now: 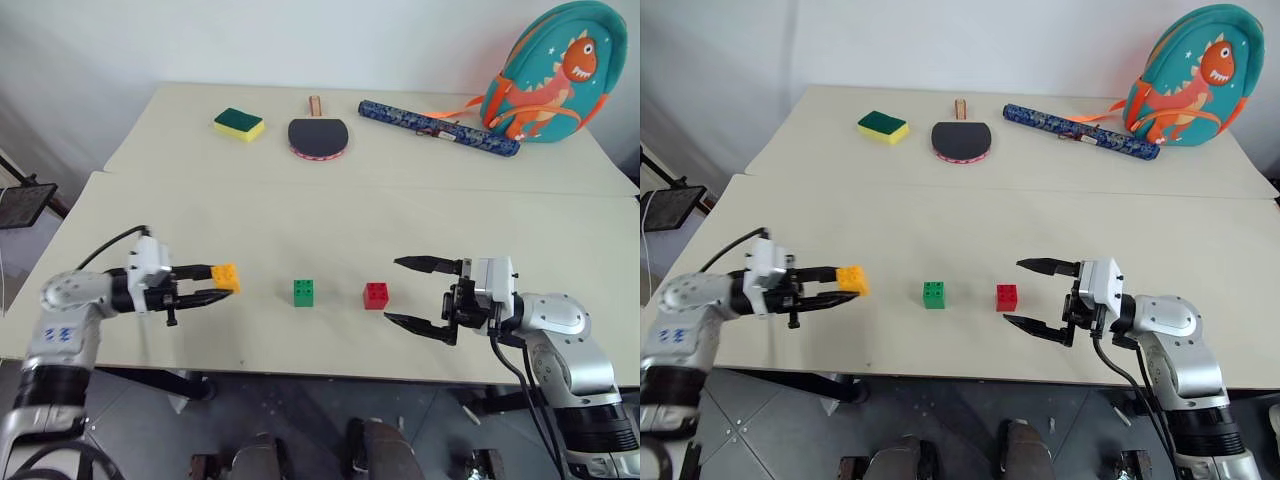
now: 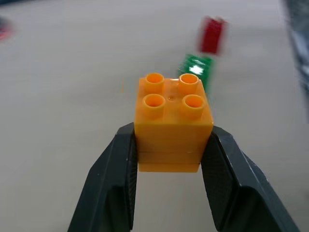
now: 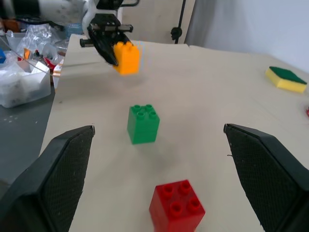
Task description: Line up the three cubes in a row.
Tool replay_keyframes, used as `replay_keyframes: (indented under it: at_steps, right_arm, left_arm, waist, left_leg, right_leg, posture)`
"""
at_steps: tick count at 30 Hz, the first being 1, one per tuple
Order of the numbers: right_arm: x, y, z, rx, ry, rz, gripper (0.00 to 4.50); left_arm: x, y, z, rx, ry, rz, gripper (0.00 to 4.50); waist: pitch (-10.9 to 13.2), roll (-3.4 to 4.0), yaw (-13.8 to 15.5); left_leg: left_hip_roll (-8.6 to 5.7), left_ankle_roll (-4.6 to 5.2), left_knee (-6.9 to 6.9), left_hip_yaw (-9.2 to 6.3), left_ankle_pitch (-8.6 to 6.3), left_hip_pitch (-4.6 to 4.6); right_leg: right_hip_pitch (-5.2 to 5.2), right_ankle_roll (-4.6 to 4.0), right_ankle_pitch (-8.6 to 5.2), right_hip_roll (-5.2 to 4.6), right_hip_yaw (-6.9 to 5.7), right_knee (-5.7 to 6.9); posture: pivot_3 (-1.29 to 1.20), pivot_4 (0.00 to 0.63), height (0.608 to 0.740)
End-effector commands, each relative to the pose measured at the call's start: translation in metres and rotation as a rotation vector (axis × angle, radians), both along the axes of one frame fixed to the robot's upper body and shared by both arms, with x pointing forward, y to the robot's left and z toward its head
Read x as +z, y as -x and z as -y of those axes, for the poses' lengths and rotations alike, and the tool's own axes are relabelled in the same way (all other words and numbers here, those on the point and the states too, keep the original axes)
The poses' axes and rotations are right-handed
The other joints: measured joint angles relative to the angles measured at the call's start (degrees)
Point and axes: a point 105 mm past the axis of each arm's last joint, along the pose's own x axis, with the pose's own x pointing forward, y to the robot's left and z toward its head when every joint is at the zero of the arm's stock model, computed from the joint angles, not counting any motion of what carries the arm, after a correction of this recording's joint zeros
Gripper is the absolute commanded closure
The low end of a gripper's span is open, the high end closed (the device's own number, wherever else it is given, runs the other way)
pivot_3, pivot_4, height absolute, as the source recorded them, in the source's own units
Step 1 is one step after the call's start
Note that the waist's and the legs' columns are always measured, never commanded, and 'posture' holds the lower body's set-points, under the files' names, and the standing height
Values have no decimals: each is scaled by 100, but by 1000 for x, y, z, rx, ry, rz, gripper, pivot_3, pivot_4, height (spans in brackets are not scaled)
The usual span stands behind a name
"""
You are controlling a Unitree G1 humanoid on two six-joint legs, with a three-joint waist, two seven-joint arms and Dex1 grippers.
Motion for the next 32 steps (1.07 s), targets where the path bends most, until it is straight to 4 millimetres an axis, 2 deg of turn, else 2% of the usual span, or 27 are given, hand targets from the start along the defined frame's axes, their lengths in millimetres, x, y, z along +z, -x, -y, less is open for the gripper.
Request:
replay_keyframes:
  at_steps: [1,5,11,15,20,25,27,32]
  right_arm:
    - [12,7,4,-4,1,49,0]
    - [12,12,16,-49,24,50,0]
    - [12,9,19,-60,33,57,0]
    - [10,7,22,-57,38,44,0]
    - [6,5,26,3,94,-7,0]
    - [26,-1,36,59,213,-21,0]
    - [27,-4,38,68,257,-49,0]
    - [22,-3,39,107,335,-76,0]
  left_arm:
    - [-7,-4,-1,-63,-54,21,3029]
    - [-13,-12,1,-117,-123,13,3029]
    - [-18,-18,4,-120,-125,-18,3029]
    - [-15,-21,6,-111,-96,-30,1713]
    - [12,-20,-4,-63,-19,8,255]
    - [50,-15,-28,42,-70,142,255]
    - [59,-9,-33,44,-90,159,255]
    - [54,-5,-40,63,-181,169,255]
  waist:
    - [1,-1,-6]
    - [5,-9,-11]
    - [5,-9,1]
    - [5,-9,10]
    - [6,-11,-1]
    - [8,-10,-120]
    - [8,-10,-120]
    - [8,-10,-113]
  left_leg:
    - [1,0,0,5,-2,0]
    - [4,1,0,7,-4,-5]
    - [3,3,3,8,-4,0]
    - [2,5,7,8,-4,0]
    - [3,5,7,7,-4,-3]
    - [5,4,6,5,-4,-1]
    - [6,4,6,4,-4,1]
    - [5,4,6,7,-4,1]
  right_leg:
    - [-4,1,0,1,3,2]
    - [-7,4,2,4,1,20]
    - [-7,5,3,1,6,14]
    - [-7,5,3,0,8,13]
    - [-7,6,3,1,7,24]
    - [-8,5,3,1,9,27]
    - [-8,5,3,1,9,27]
    - [-8,5,3,-1,9,27]
  posture:
    - [0,150,740]
    - [0,150,740]
    - [0,150,740]
    - [0,150,740]
    - [0,150,740]
    - [0,150,740]
    - [0,150,740]
    - [0,150,740]
